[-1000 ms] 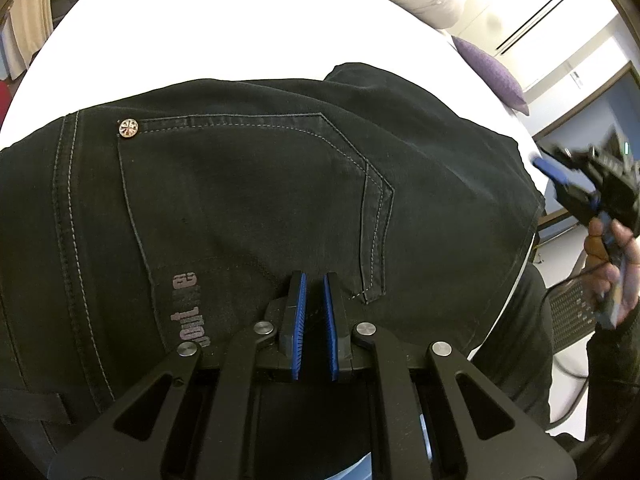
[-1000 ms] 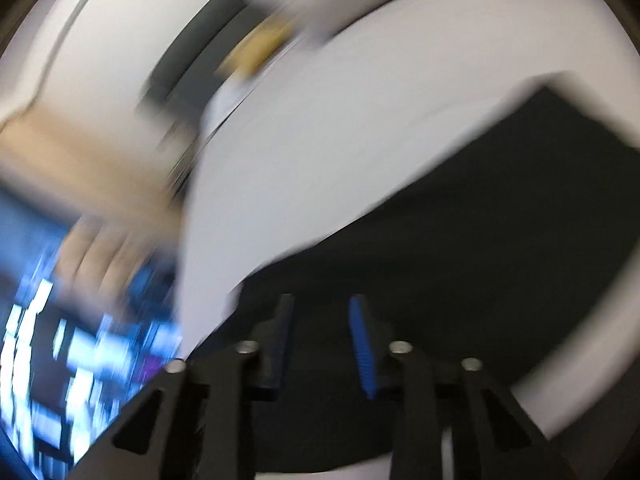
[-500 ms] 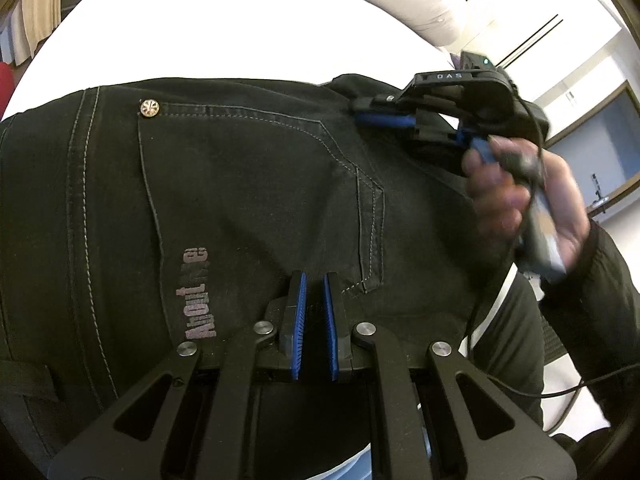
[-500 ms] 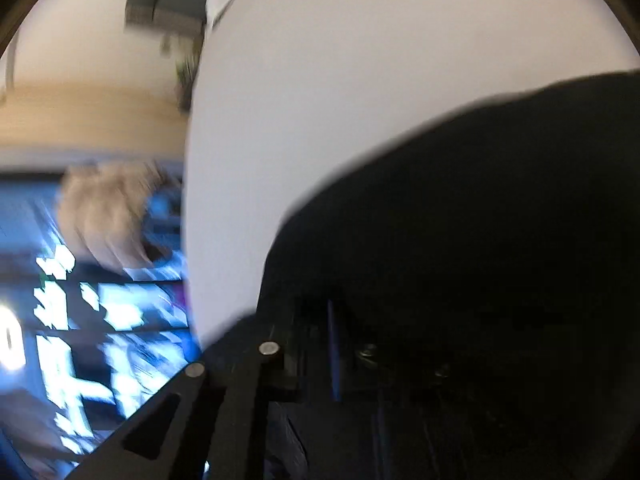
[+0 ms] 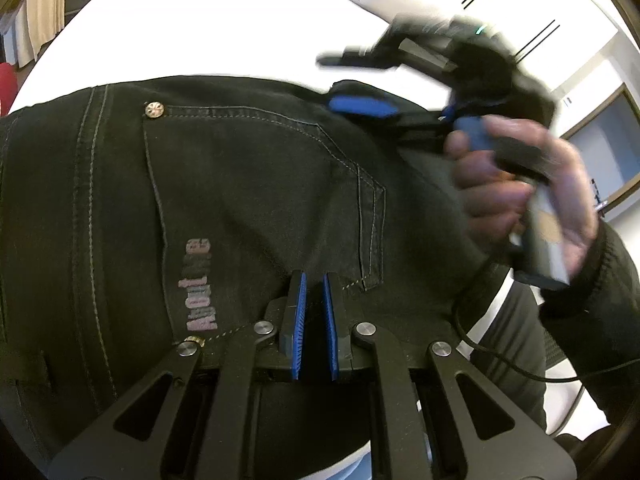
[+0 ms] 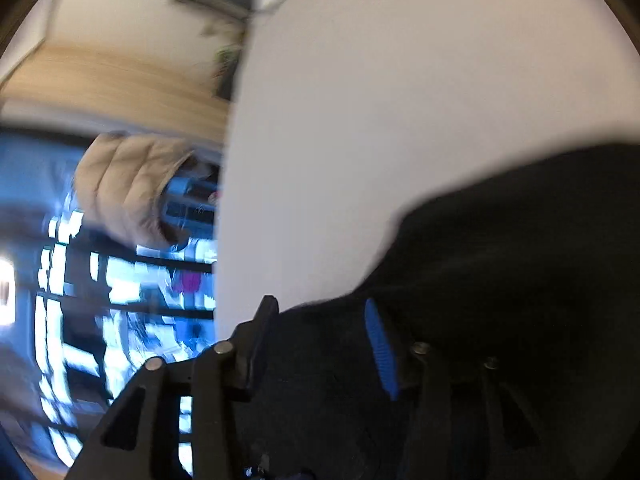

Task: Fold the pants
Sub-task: 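Bring the right tool to the jeans held by the left tool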

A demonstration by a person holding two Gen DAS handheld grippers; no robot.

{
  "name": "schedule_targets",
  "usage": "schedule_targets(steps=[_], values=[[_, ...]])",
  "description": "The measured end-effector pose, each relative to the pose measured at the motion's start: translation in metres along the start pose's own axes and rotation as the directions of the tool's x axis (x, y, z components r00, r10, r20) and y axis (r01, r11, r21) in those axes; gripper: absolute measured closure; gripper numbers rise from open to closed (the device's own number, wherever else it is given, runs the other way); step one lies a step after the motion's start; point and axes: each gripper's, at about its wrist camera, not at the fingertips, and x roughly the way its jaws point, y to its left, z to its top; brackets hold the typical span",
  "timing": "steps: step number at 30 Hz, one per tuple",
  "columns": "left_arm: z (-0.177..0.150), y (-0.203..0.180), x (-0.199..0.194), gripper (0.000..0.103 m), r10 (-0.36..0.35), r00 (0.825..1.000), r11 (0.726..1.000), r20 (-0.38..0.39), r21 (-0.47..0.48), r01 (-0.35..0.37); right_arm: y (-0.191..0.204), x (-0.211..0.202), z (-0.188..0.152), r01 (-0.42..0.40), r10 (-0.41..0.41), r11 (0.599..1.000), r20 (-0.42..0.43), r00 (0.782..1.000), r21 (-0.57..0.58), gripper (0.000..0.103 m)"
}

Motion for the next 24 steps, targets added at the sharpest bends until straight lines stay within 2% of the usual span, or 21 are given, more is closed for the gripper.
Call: schedule_targets(steps=[1, 2, 4, 5, 8, 9, 10, 11, 13, 14, 17, 19, 20, 21, 22, 23, 24], values=[[-0.003, 0.001, -0.002, 0.094, 0.001, 1.000, 1.000, 0.004, -0.002, -0.001, -0.010, 0.000, 0.008, -0.028, 0.028, 0.998, 0.009, 1.000, 0.053, 0.087], [-0.007, 0.001, -0.005, 0.094, 0.002, 1.000, 1.000, 0.011, -0.002, -0.002, -0.028, -0.009, 0.013, -0.055, 0.050, 0.992, 0.043, 0.998, 0.110, 0.098], [-0.012, 0.001, -0.009, 0.094, -0.002, 1.000, 1.000, 0.020, 0.001, 0.002, -0.054, -0.040, 0.016, -0.014, -0.011, 0.989, 0.164, 0.986, 0.150, 0.101], [-0.014, 0.001, -0.009, 0.094, -0.004, 1.000, 1.000, 0.023, 0.002, 0.004, -0.075, -0.066, 0.017, 0.013, -0.063, 0.980, 0.247, 0.967, 0.196, 0.102], [-0.017, 0.002, -0.014, 0.094, -0.012, 0.999, 1.000, 0.030, 0.002, 0.012, -0.133, -0.133, 0.011, -0.039, -0.118, 0.933, 0.406, 0.906, 0.359, 0.103], [-0.018, 0.002, -0.016, 0.094, -0.009, 1.000, 1.000, 0.028, 0.002, 0.009, -0.137, -0.154, 0.005, -0.019, -0.160, 0.927, 0.442, 0.883, 0.374, 0.102], [-0.019, 0.003, -0.018, 0.094, -0.002, 1.000, 1.000, 0.027, 0.005, 0.002, -0.136, -0.170, 0.001, 0.024, -0.205, 0.927, 0.451, 0.869, 0.374, 0.087], [-0.019, 0.001, -0.023, 0.094, 0.015, 0.999, 1.000, 0.033, 0.012, -0.015, -0.126, -0.182, -0.006, 0.058, -0.227, 0.935, 0.465, 0.856, 0.350, 0.064], [-0.018, -0.006, -0.031, 0.094, 0.069, 0.996, 0.997, 0.053, 0.040, -0.071, -0.103, -0.185, -0.024, 0.032, -0.161, 0.961, 0.463, 0.872, 0.274, 0.039], [-0.016, -0.006, -0.035, 0.094, 0.079, 0.995, 0.995, 0.064, 0.051, -0.083, -0.089, -0.177, -0.036, 0.001, -0.099, 0.976, 0.436, 0.895, 0.219, 0.035], [0.000, 0.001, -0.047, 0.094, 0.108, 0.989, 0.993, 0.104, 0.042, -0.113, -0.045, -0.132, -0.066, -0.066, 0.048, 0.997, 0.285, 0.957, 0.052, 0.035], [0.012, 0.008, -0.049, 0.094, 0.141, 0.984, 0.989, 0.108, 0.036, -0.145, -0.031, -0.103, -0.085, -0.105, 0.104, 0.994, 0.191, 0.976, -0.003, 0.035], [0.017, 0.017, -0.042, 0.094, 0.168, 0.982, 0.985, 0.092, 0.029, -0.171, -0.031, -0.084, -0.093, -0.116, 0.115, 0.993, 0.140, 0.983, 0.001, 0.039], [0.019, 0.027, -0.033, 0.094, 0.192, 0.979, 0.981, 0.070, 0.021, -0.194, -0.036, -0.074, -0.098, -0.094, 0.092, 0.996, 0.123, 0.988, 0.009, 0.044], [0.020, 0.034, -0.027, 0.094, 0.186, 0.981, 0.982, 0.055, 0.013, -0.187, -0.034, -0.066, -0.088, -0.066, 0.065, 0.998, 0.135, 0.989, 0.002, 0.062], [0.019, 0.041, -0.025, 0.094, 0.158, 0.986, 0.987, 0.056, -0.001, -0.158, -0.039, -0.067, -0.086, -0.068, 0.067, 0.998, 0.136, 0.988, 0.003, 0.074], [0.016, 0.047, -0.026, 0.094, 0.127, 0.989, 0.992, 0.075, -0.019, -0.126, -0.046, -0.070, -0.081, -0.087, 0.083, 0.996, 0.127, 0.988, 0.027, 0.080]])
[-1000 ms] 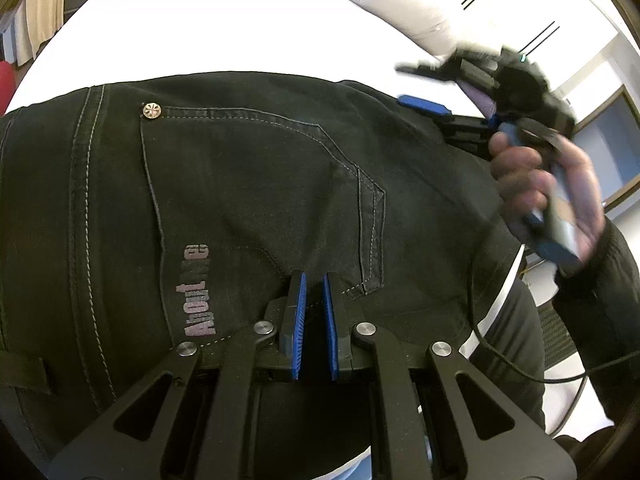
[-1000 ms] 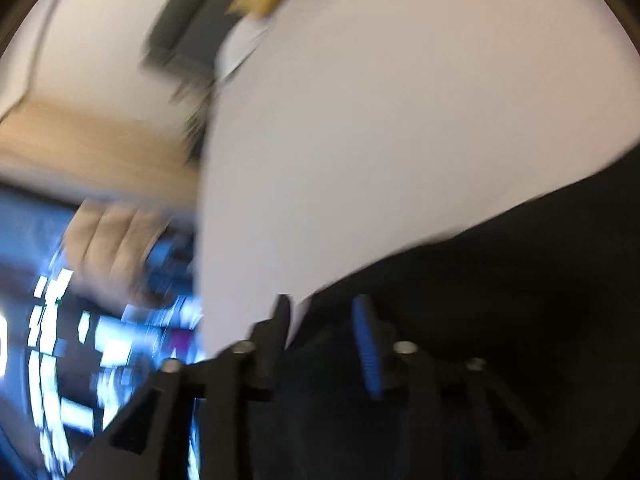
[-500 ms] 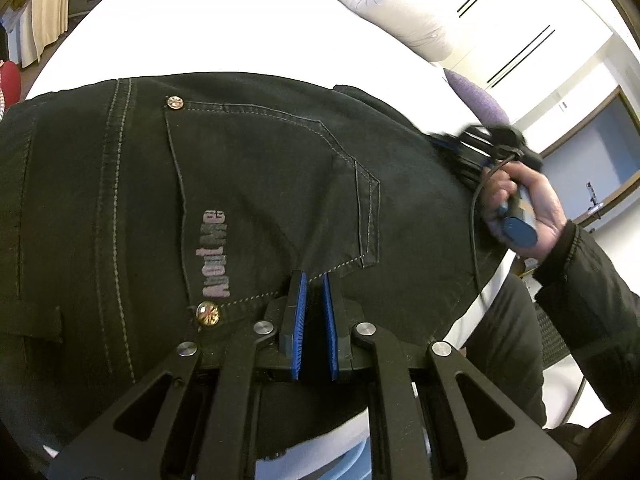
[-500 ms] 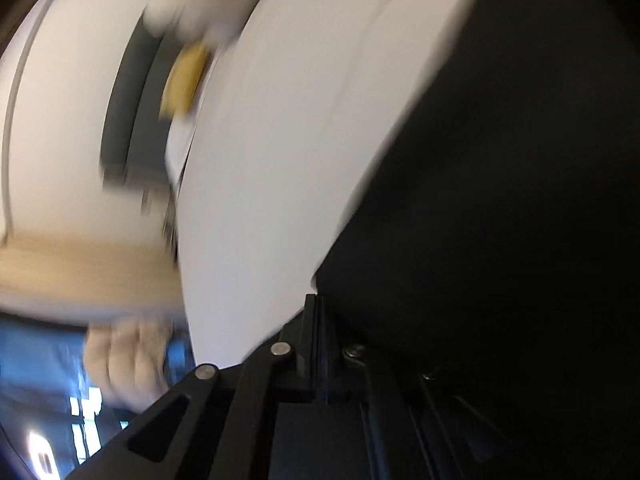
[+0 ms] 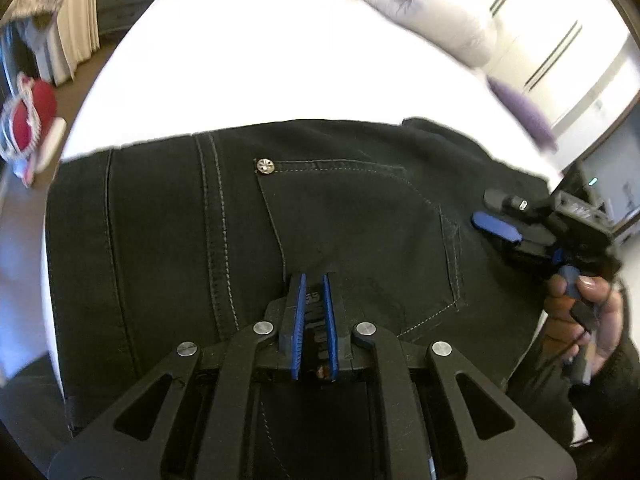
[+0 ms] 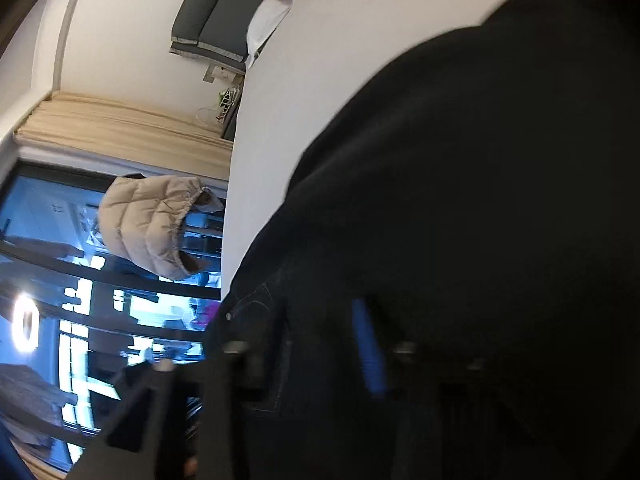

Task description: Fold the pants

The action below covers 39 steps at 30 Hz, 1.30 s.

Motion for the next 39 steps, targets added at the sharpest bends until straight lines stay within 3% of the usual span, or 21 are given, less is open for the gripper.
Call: schedule_targets(steps=[3, 7, 12, 16, 18, 19, 20, 21, 24, 27, 29, 31, 32, 33, 34, 35, 37, 39], values=[[-0.005, 0.004, -0.003, 0.094, -0.010, 1.000, 1.000, 0.012, -0.003, 0.010, -0.044, -0.052, 0.027, 0.004, -0.015, 0.995, 0.114, 0.993, 0.099, 0.091], [-0.013, 0.010, -0.001, 0.094, -0.008, 1.000, 1.000, 0.018, -0.011, 0.008, -0.098, -0.133, 0.065, 0.019, -0.088, 0.973, 0.296, 0.951, 0.228, 0.095], [-0.007, 0.003, 0.000, 0.094, -0.002, 1.000, 1.000, 0.012, -0.017, 0.002, -0.148, -0.220, 0.098, 0.101, -0.258, 0.936, 0.465, 0.847, 0.337, 0.103], [-0.007, -0.002, -0.004, 0.094, 0.007, 1.000, 1.000, 0.012, -0.022, -0.006, -0.169, -0.265, 0.100, 0.121, -0.364, 0.893, 0.537, 0.761, 0.433, 0.102], [-0.006, -0.003, -0.004, 0.094, 0.011, 1.000, 1.000, 0.011, -0.027, -0.011, -0.153, -0.279, 0.100, 0.180, -0.427, 0.878, 0.556, 0.714, 0.444, 0.071], [-0.006, -0.005, -0.004, 0.094, 0.016, 1.000, 0.999, 0.008, -0.029, -0.015, -0.143, -0.281, 0.099, 0.184, -0.429, 0.881, 0.570, 0.700, 0.436, 0.043], [-0.006, -0.006, -0.004, 0.094, 0.023, 1.000, 0.999, 0.005, -0.030, -0.023, -0.126, -0.280, 0.096, 0.162, -0.396, 0.899, 0.598, 0.697, 0.407, 0.030], [-0.005, -0.008, -0.004, 0.094, 0.033, 0.999, 0.999, 0.002, -0.027, -0.033, -0.113, -0.273, 0.094, 0.139, -0.353, 0.918, 0.608, 0.711, 0.370, 0.029], [-0.004, -0.013, -0.003, 0.094, 0.067, 0.998, 0.998, -0.009, -0.017, -0.067, -0.068, -0.234, 0.092, 0.052, -0.162, 0.978, 0.577, 0.800, 0.202, 0.029], [-0.004, -0.015, -0.003, 0.094, 0.080, 0.997, 0.997, -0.014, -0.007, -0.081, -0.022, -0.152, 0.087, -0.033, 0.000, 0.997, 0.403, 0.915, 0.075, 0.029], [-0.005, -0.015, -0.002, 0.094, 0.081, 0.997, 0.997, -0.013, -0.009, -0.081, -0.010, -0.104, 0.077, -0.051, 0.030, 0.997, 0.312, 0.950, 0.060, 0.029], [-0.006, -0.015, -0.001, 0.094, 0.084, 0.996, 0.996, -0.013, -0.006, -0.085, -0.013, -0.075, 0.068, -0.021, 0.003, 0.998, 0.249, 0.969, 0.067, 0.029], [-0.005, -0.015, -0.001, 0.094, 0.087, 0.996, 0.996, -0.015, -0.005, -0.087, -0.015, -0.058, 0.070, 0.002, -0.019, 0.997, 0.221, 0.975, 0.080, 0.034], [-0.005, -0.016, 0.000, 0.094, 0.093, 0.995, 0.996, -0.021, -0.002, -0.093, -0.022, -0.050, 0.074, 0.014, -0.036, 0.995, 0.215, 0.976, 0.101, 0.042], [-0.004, -0.017, 0.001, 0.094, 0.100, 0.995, 0.995, -0.027, 0.005, -0.100, -0.021, -0.042, 0.082, 0.010, -0.035, 0.993, 0.215, 0.976, 0.119, 0.064], [-0.002, -0.019, 0.002, 0.094, 0.109, 0.993, 0.994, -0.035, 0.015, -0.108, -0.037, -0.049, 0.090, -0.016, -0.021, 0.986, 0.223, 0.975, 0.164, 0.075], [-0.002, -0.020, 0.004, 0.094, 0.115, 0.993, 0.993, -0.039, 0.020, -0.114, -0.070, -0.088, 0.098, -0.064, 0.000, 0.974, 0.281, 0.960, 0.219, 0.078], [-0.002, -0.020, 0.005, 0.094, 0.114, 0.993, 0.993, -0.035, 0.014, -0.114, -0.089, -0.104, 0.108, -0.056, -0.040, 0.970, 0.379, 0.925, 0.237, 0.080]])
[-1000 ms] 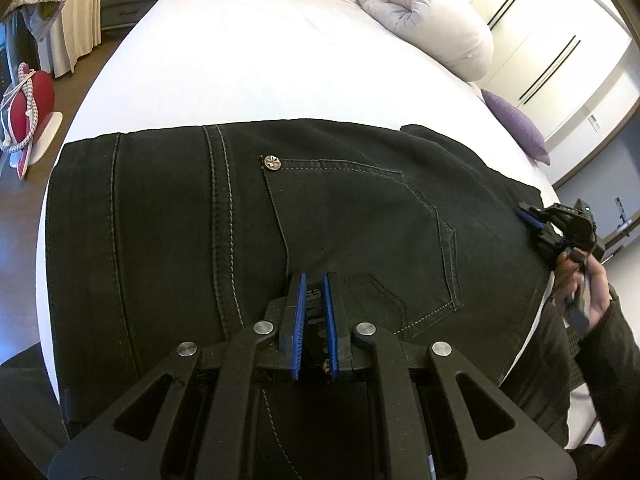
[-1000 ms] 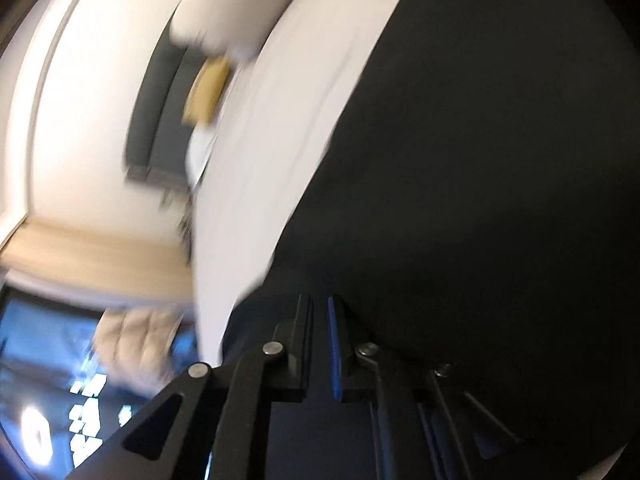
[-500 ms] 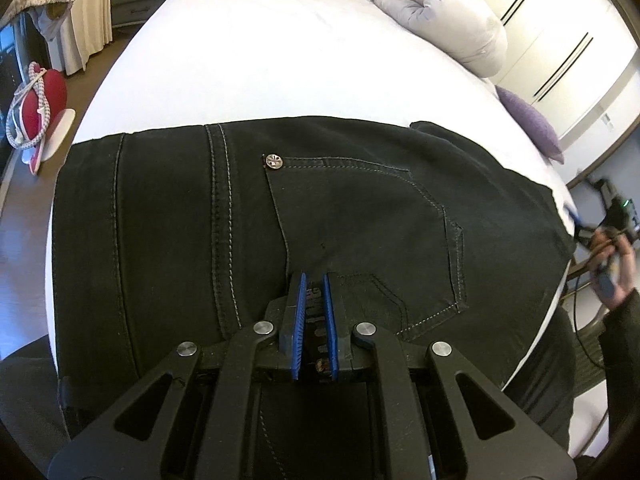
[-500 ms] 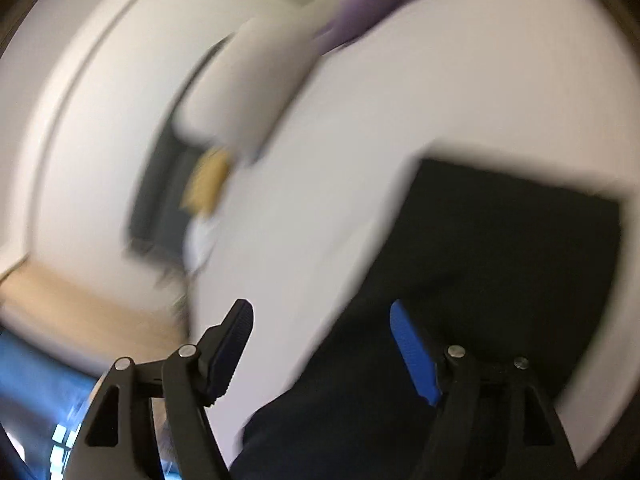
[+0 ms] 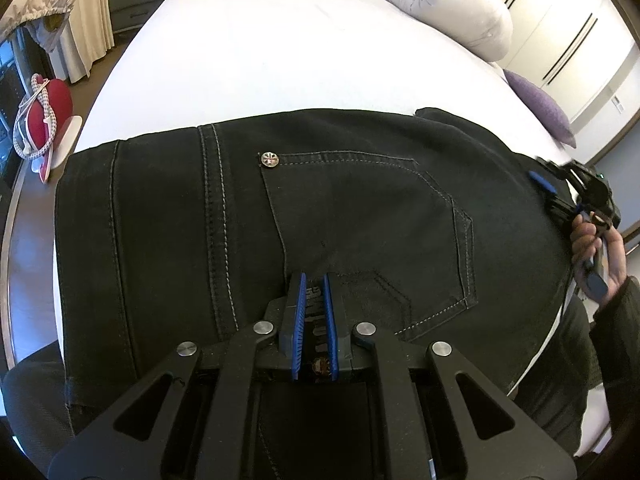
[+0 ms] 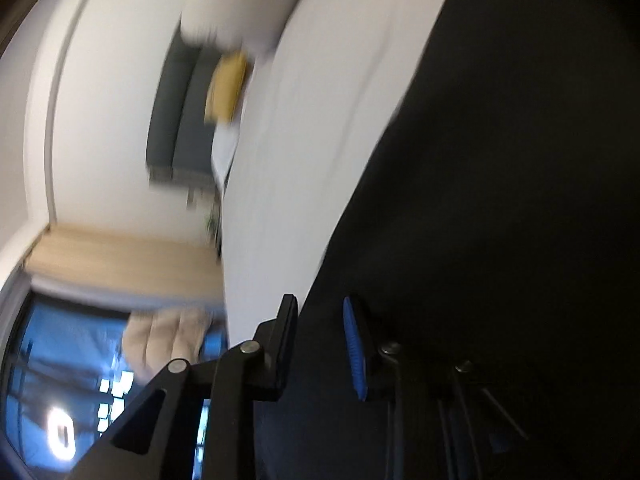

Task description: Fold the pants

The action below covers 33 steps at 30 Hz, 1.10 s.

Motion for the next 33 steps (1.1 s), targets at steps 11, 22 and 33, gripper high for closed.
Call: schedule_targets(steps=[11, 22, 33], values=[[-0.004, -0.002, -0.002, 0.094, 0.004, 1.000, 1.000, 0.016, -0.013, -0.004, -0.031, -0.216, 0.084, 0.211, -0.229, 0.973, 0.451, 0.863, 0.091, 0.004], [-0.002, -0.003, -0.002, 0.094, 0.009, 1.000, 1.000, 0.007, -0.011, -0.009, -0.057, -0.232, 0.015, 0.180, -0.236, 0.963, 0.305, 0.923, 0.200, 0.037], [-0.003, -0.003, -0.002, 0.094, 0.010, 1.000, 1.000, 0.008, -0.018, -0.010, -0.083, -0.225, 0.037, 0.160, -0.239, 0.953, 0.313, 0.919, 0.258, 0.039]])
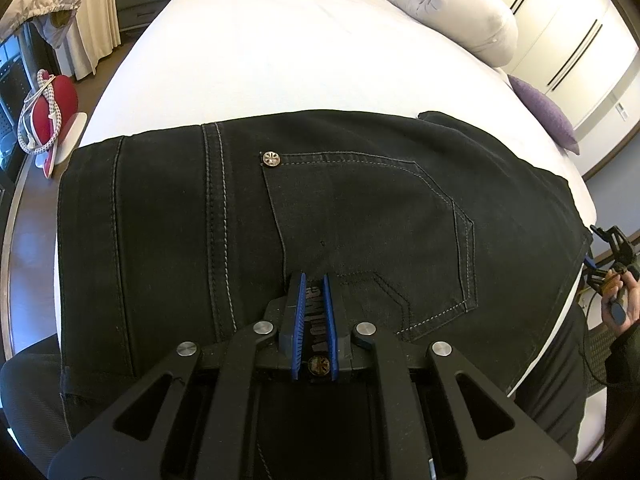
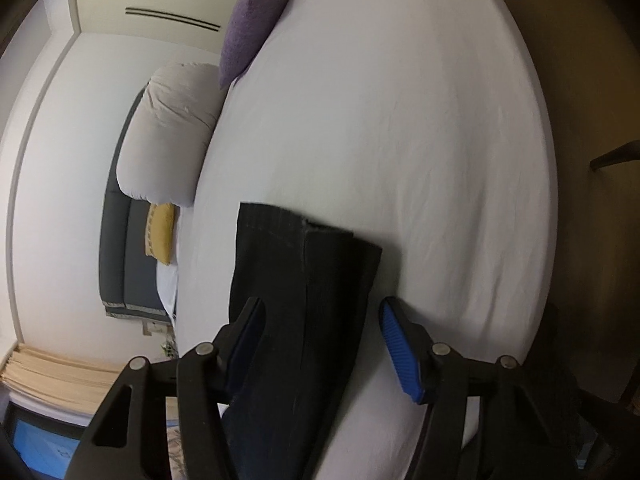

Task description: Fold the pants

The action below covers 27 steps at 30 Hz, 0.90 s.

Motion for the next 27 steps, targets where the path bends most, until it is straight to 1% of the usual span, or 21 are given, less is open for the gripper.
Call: schedule_targets(steps=[3, 5, 7, 10, 13, 15, 16, 17, 19, 24, 27], values=[[0.000, 0.000, 0.000, 0.094, 0.002, 1.000, 1.000, 0.001, -0.001, -0.002, 0.000, -0.003, 0.005, -0.036, 0.036, 0.999, 0.000, 0.999, -0.002, 0.041], [-0.001, 0.000, 0.000, 0.094, 0.003, 1.000, 1.000, 0.002, -0.002, -0.003, 0.000, -0.001, 0.008, -0.084, 0.084, 0.996, -0.008, 0.996, 0.009, 0.053], [-0.001, 0.000, 0.000, 0.094, 0.003, 1.000, 1.000, 0.003, -0.004, -0.003, -0.003, 0.000, 0.009, -0.115, 0.116, 0.993, -0.017, 0.993, 0.033, 0.059], [-0.001, 0.000, 0.000, 0.094, 0.003, 1.000, 1.000, 0.001, -0.002, -0.003, -0.007, 0.000, 0.012, -0.138, 0.138, 0.989, -0.012, 0.990, 0.048, 0.061], [-0.001, 0.000, -0.001, 0.094, 0.001, 1.000, 1.000, -0.001, -0.005, -0.001, -0.015, 0.006, 0.016, -0.189, 0.189, 0.977, 0.005, 0.982, 0.100, 0.062], [-0.001, 0.001, -0.001, 0.094, 0.000, 1.000, 1.000, 0.001, -0.007, 0.000, -0.021, 0.010, 0.020, -0.217, 0.217, 0.967, 0.010, 0.976, 0.137, 0.070], [-0.001, 0.001, -0.001, 0.094, 0.000, 1.000, 1.000, 0.001, -0.008, 0.000, -0.022, 0.011, 0.022, -0.219, 0.220, 0.965, 0.010, 0.976, 0.144, 0.078], [-0.001, 0.002, -0.001, 0.094, -0.001, 1.000, 1.000, 0.002, -0.009, 0.001, -0.023, 0.012, 0.024, -0.221, 0.222, 0.964, 0.007, 0.975, 0.147, 0.084], [-0.002, 0.002, -0.001, 0.094, 0.000, 1.000, 1.000, 0.002, -0.009, 0.000, -0.023, 0.013, 0.026, -0.218, 0.219, 0.967, 0.003, 0.976, 0.135, 0.088], [-0.002, 0.004, -0.001, 0.094, -0.006, 1.000, 1.000, 0.004, -0.011, 0.006, -0.019, 0.012, 0.025, -0.211, 0.211, 0.973, 0.013, 0.977, 0.095, 0.092], [-0.002, 0.005, -0.001, 0.094, -0.007, 1.000, 1.000, 0.004, -0.010, 0.007, -0.012, 0.010, 0.022, -0.181, 0.180, 0.982, 0.026, 0.983, 0.055, 0.092]])
